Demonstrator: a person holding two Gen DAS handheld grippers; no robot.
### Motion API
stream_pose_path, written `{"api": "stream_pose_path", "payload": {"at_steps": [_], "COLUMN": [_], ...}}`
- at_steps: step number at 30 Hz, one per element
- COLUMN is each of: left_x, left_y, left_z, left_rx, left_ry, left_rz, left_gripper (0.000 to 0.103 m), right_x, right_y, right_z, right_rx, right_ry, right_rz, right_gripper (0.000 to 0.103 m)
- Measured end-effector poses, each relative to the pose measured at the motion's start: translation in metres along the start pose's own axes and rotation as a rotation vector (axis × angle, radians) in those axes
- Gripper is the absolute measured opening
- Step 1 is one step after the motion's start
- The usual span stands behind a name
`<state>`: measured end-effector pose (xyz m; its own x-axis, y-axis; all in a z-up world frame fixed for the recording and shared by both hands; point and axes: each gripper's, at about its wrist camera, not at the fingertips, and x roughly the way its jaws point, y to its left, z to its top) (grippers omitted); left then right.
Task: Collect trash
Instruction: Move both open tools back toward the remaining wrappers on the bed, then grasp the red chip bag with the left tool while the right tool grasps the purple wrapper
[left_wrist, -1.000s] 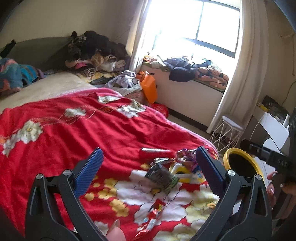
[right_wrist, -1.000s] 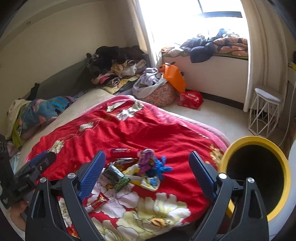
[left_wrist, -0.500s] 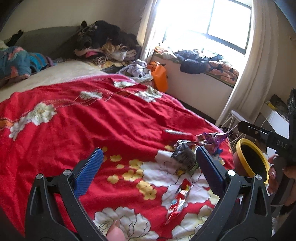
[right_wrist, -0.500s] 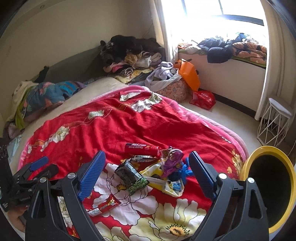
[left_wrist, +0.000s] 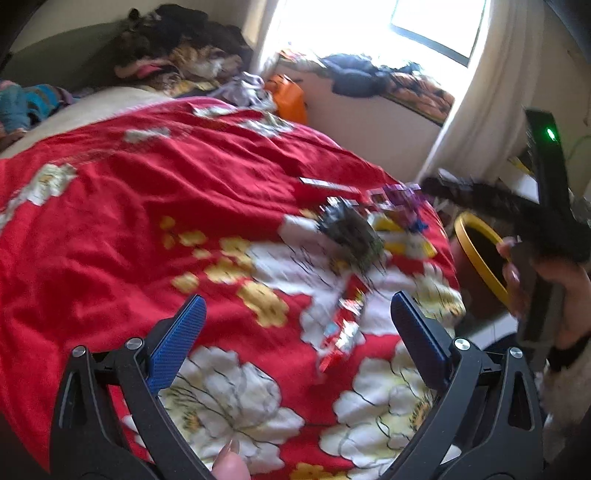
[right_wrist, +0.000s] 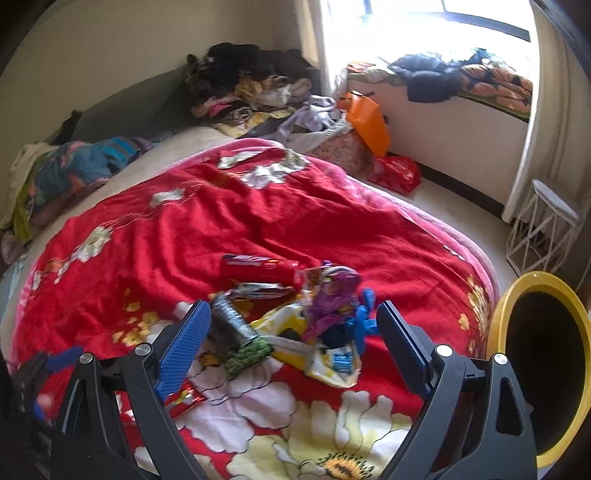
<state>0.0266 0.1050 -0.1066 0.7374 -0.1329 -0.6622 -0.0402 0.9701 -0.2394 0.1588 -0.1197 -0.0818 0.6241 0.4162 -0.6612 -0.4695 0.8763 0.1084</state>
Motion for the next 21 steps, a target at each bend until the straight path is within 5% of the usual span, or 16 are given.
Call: {"api": "stream_pose_path", "payload": {"at_steps": [8,14,19,21], "left_x": [0.017,0.024,0.032,0.034], "left_y": [-0.014,-0.009,-0.010,-0.012], "left_z": [-0.013,-0.017,-0.021,-0.023], "left_rx": [0.045,0.024,0.013,0.018], "left_ry": [0.081,0.130,0.162,0.170], "left_rz": [-0.051,-0.053,-0.061,-0.063], "left_gripper": [0.072,0.056,0.042,0.038], "right_x": [0.021,0.038,0.046,0.046], "right_y": [-0.020,-0.025,-0.025,-0.024], "right_z": [0.008,0.013,0.014,0.014], "right_rx": [0.027,0.022,0.011,-0.001], "right_ry": [0.019,0.055,0.081,0.090], "right_rz": [-0.040,-0.055,-0.051,-0.041], "right_gripper": [0.076,0.058,0.027,0.025]}}
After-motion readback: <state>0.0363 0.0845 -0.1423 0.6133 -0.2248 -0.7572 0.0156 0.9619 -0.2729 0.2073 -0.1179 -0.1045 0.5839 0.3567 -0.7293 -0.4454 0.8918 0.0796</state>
